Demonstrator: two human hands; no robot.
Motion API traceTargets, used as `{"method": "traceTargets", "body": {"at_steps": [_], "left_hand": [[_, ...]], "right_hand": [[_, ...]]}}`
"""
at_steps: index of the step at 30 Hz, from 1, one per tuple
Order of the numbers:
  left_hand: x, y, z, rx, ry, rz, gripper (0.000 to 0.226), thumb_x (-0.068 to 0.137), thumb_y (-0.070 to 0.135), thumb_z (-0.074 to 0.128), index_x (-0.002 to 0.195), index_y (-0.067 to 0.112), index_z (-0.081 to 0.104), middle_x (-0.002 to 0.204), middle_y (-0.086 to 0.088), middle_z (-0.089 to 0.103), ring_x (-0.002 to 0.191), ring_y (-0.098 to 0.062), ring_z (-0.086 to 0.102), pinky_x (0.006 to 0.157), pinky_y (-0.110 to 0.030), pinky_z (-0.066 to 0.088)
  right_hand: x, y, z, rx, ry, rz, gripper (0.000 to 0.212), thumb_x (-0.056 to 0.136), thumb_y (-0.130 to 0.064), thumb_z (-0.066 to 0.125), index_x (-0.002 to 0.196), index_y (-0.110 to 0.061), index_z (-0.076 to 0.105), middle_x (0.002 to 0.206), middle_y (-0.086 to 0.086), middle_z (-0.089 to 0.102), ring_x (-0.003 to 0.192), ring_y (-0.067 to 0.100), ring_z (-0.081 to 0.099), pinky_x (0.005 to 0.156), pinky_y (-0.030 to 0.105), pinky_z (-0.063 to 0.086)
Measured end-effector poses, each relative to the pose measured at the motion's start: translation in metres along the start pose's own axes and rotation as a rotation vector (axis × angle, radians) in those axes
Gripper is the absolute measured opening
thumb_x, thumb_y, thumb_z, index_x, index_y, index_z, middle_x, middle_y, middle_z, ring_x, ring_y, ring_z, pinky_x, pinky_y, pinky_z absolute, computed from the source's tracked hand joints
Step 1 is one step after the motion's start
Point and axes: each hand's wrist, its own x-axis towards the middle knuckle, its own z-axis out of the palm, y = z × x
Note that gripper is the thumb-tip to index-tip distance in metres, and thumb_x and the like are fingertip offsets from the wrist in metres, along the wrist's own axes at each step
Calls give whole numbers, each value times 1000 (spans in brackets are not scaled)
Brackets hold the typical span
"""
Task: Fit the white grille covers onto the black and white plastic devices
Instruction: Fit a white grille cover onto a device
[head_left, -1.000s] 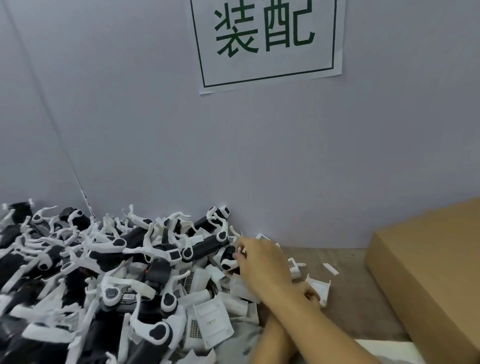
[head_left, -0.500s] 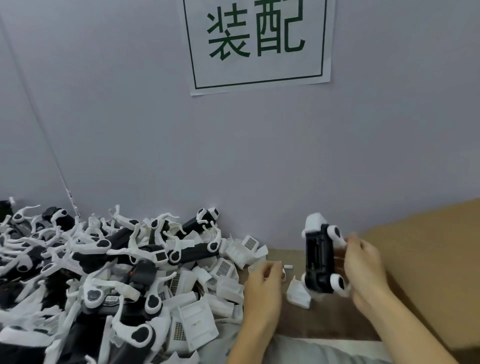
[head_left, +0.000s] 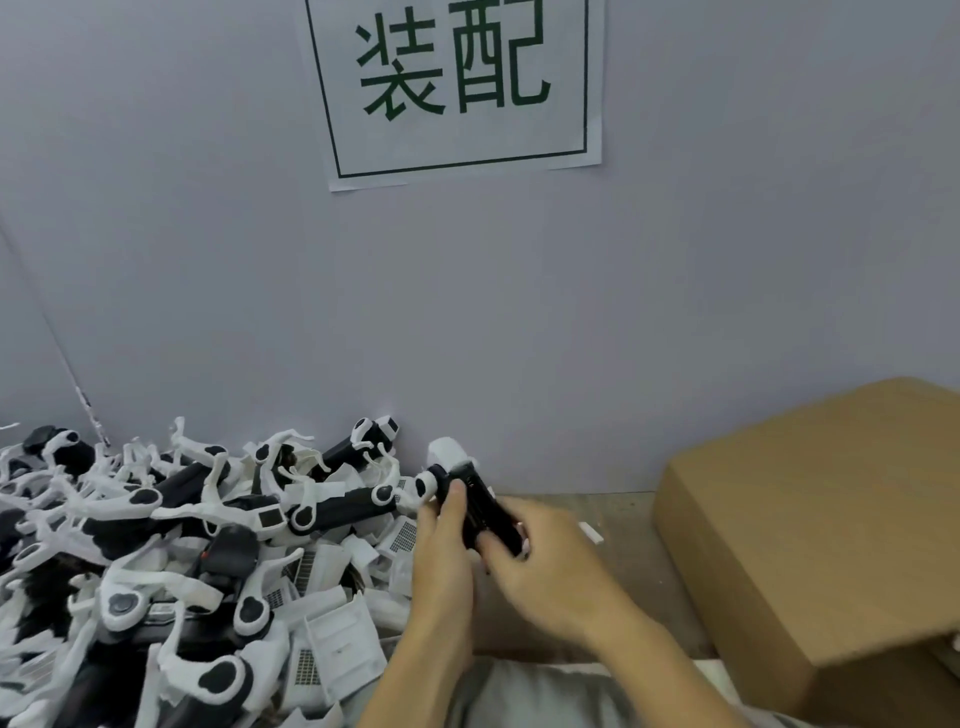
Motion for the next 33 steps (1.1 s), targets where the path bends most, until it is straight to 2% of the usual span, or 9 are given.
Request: {"method": "traceTargets", "body": {"at_steps": [4, 9, 13, 17, 20, 24, 28, 30, 33], "left_hand": [[5, 0, -3, -55, -98, -18, 24, 97, 26, 61, 119, 16, 64, 104, -9, 76, 99, -23, 73, 82, -38, 57], [3, -9, -1, 210, -34, 103, 19, 93, 12, 67, 111, 14, 61, 96, -11, 76, 97, -27, 72, 90, -41, 55], [0, -6, -3, 302, -80, 210, 21, 94, 6, 64, 104, 23, 60, 94, -6, 75, 82, -18, 74, 71, -29, 57], [-9, -11, -2, 705, -330, 426, 28, 91, 8, 61, 105, 32, 58, 93, 8, 72, 83, -12, 68, 76, -36, 54], [-21, -16, 5, 883, -434, 479, 37, 89, 25, 55, 123, 36, 52, 103, 12, 68, 97, -13, 64, 84, -39, 53], [-24, -22, 7, 1100, -359, 582, 57, 84, 37, 52, 140, 38, 40, 130, 19, 55, 121, -7, 54, 97, -36, 48], [-18, -16, 7, 767, -148, 411, 20, 85, 28, 68, 102, 38, 66, 89, 16, 72, 86, 1, 67, 69, -18, 52], [-9, -9, 1, 470, 75, 171, 33, 76, 31, 80, 104, 22, 65, 88, 4, 74, 85, -13, 71, 70, -26, 55], [4, 1, -7, 42, 243, -63, 41, 80, 31, 81, 110, 13, 61, 96, -9, 73, 88, -28, 72, 83, -44, 59]], "right_hand": [[-3, 1, 13, -42, 1, 2, 39, 80, -42, 54, 118, -33, 57, 103, -14, 61, 94, 2, 59, 76, 18, 47], [-2, 5, 0, 16, -17, 43, 23, 78, -35, 66, 100, -30, 70, 86, -11, 74, 79, 4, 68, 69, 23, 55], [-3, 12, -9, 247, -69, 68, 20, 90, -26, 66, 107, -36, 66, 102, -24, 72, 100, -5, 64, 80, 16, 51], [2, 20, -19, 650, 83, 179, 24, 91, -16, 71, 113, -10, 65, 103, -1, 75, 100, 14, 70, 79, 23, 55], [3, 19, -22, 569, 243, 185, 17, 85, -24, 77, 88, -10, 70, 76, -1, 75, 74, 11, 72, 58, 16, 51], [4, 17, -13, 378, 340, 93, 15, 82, -30, 80, 89, -24, 68, 83, -9, 74, 79, 6, 70, 67, 21, 53], [1, 9, -3, 310, 110, -47, 32, 88, -41, 64, 116, -25, 67, 100, -28, 71, 100, -5, 66, 89, 22, 53], [1, 6, -6, 417, 60, -52, 36, 91, -32, 60, 127, -28, 64, 111, -23, 71, 109, -7, 64, 93, 16, 50], [3, 6, -7, 385, 248, -12, 16, 97, -17, 60, 103, -28, 70, 89, -16, 74, 87, -3, 68, 78, 16, 52]]}}
